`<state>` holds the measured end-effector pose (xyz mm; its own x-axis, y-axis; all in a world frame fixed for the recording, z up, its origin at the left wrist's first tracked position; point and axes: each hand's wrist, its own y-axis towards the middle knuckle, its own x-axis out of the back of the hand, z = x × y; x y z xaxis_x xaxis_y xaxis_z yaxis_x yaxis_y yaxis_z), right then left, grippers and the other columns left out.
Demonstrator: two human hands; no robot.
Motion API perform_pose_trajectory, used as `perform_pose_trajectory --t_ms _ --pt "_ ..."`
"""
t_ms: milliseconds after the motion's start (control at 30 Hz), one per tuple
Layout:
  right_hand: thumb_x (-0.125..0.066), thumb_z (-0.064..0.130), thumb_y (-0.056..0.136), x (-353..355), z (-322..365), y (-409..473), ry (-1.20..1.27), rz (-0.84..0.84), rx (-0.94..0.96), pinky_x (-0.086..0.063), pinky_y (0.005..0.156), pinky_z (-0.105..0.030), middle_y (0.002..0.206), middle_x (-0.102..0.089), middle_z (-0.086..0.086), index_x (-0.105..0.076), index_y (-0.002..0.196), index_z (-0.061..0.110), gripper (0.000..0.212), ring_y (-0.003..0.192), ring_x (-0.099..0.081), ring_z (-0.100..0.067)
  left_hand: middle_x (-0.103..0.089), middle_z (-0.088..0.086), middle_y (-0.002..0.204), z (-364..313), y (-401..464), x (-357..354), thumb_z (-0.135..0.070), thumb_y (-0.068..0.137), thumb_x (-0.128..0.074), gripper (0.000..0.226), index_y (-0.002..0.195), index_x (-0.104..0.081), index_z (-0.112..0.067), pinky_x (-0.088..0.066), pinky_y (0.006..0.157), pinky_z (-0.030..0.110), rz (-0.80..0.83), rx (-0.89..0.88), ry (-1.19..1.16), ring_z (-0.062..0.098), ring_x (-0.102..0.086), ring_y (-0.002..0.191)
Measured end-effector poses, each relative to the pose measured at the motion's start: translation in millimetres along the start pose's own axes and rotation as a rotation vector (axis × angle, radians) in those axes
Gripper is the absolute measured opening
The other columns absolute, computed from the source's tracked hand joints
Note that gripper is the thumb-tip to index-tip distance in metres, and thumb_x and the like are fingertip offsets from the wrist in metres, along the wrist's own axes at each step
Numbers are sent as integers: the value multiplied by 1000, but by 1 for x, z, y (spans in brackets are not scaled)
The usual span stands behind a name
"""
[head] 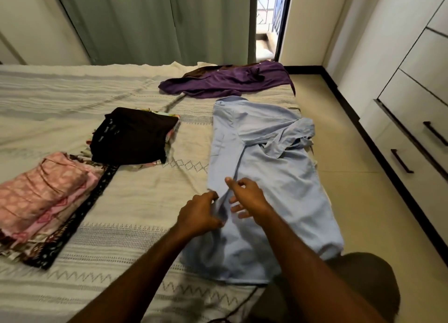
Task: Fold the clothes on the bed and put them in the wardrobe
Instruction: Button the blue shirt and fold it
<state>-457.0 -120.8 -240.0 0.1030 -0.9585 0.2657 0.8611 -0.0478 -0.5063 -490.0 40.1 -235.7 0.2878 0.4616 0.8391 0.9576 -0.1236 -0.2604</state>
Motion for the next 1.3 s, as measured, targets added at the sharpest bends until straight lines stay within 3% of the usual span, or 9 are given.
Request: perform_pose_trajectory --t_ms 133,200,267,433,633,800,1000,1200,1300 --pt "-64 7 82 6 -17 -17 42 2 -116 -55 57 -37 81 -62 -20 -58 92 4 13 67 -62 -33 -71 -8 97 -27 -24 -5 -10 70 -87 60 123 -62 -22 -57 69 28 288 -218 -337 14 -72 87" --pt "-56 1 77 15 -29 -23 -23 -51 -116 -39 54 -34 75 -50 -16 -54 86 7 11 65 -47 -26 -75 11 104 -35 -38 -3 -3 78 -83 53 124 -61 -15 -60 68 33 545 -145 -636 27 -74 94" --pt "-58 1 82 22 -43 -33 -86 3 -129 -36 50 -29 87 -50 -16 -48 103 14 26 69 -45 -26 -74 21 107 -32 -42 -3 -6 86 -78 38 120 -63 -6 -61 68 36 640 -106 -711 34 -74 98" --pt "-82 4 75 36 -70 -44 -283 210 92 -61 61 -46 103 -62 -16 -37 133 34 79 84 -66 -30 -71 6 86 -5 1 -17 -18 77 -87 28 97 -70 -8 -52 64 32 145 -207 -264 16 -68 74" --pt "-82 -1 77 49 -56 -47 -465 318 -67 -61 56 -41 106 -64 -17 -68 107 19 39 74 -68 -28 -48 4 130 -4 66 -12 -57 79 -77 59 128 -58 -28 -38 100 46 80 -272 260 24 -40 124" --pt "-76 9 87 93 -12 -7 -518 24 6 -59 51 -31 88 -72 -12 -71 91 13 7 71 -73 -21 -37 5 153 -28 146 18 -51 95 -61 54 141 -51 -24 -31 108 51 72 -270 373 27 -33 141" --pt "-58 4 84 136 18 57 -427 -311 128 -62 74 -42 92 -73 -13 -70 77 20 20 86 -72 -30 -27 4 162 -36 238 34 -42 98 -60 56 149 -43 -26 -26 114 52 115 -212 460 26 -25 148" --pt "-56 5 85 161 55 120 -406 -588 195 -53 85 -36 103 -73 -14 -76 96 11 24 99 -66 -34 -25 2 164 -48 320 54 -47 92 -68 67 150 -40 -27 -24 115 56 50 -202 453 25 -24 150" --pt "-54 11 89 161 69 152 -455 -644 221 -56 88 -39 108 -72 -14 -75 102 15 25 103 -66 -35 -23 3 164 -50 353 61 -59 75 -80 96 153 -36 -26 -24 117 59 95 -190 474 29 -24 149"
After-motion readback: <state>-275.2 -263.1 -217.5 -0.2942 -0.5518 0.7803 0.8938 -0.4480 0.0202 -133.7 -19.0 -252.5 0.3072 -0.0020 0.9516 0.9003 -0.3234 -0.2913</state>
